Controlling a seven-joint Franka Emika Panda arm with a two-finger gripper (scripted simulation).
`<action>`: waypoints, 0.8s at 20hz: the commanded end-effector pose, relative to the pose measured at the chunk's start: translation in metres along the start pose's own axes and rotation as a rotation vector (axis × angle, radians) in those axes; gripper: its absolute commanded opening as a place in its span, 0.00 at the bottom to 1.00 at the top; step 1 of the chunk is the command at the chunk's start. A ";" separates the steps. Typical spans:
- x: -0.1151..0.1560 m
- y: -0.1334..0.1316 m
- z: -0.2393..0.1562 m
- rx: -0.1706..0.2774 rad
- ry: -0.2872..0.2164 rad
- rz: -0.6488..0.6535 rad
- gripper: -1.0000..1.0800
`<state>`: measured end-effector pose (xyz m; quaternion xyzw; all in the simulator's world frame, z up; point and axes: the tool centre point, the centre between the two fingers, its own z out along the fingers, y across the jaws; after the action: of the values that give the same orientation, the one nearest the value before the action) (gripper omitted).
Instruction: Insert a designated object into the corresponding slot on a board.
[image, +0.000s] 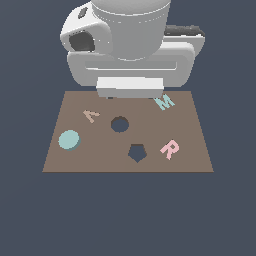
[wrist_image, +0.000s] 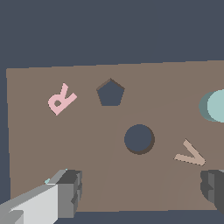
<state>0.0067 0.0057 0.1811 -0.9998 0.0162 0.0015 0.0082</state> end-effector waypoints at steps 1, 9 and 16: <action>0.000 0.000 0.000 0.000 0.000 0.000 0.96; 0.008 0.021 0.015 -0.003 0.001 0.022 0.96; 0.025 0.071 0.051 -0.009 0.002 0.076 0.96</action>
<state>0.0260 -0.0518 0.1384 -0.9989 0.0471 0.0007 0.0047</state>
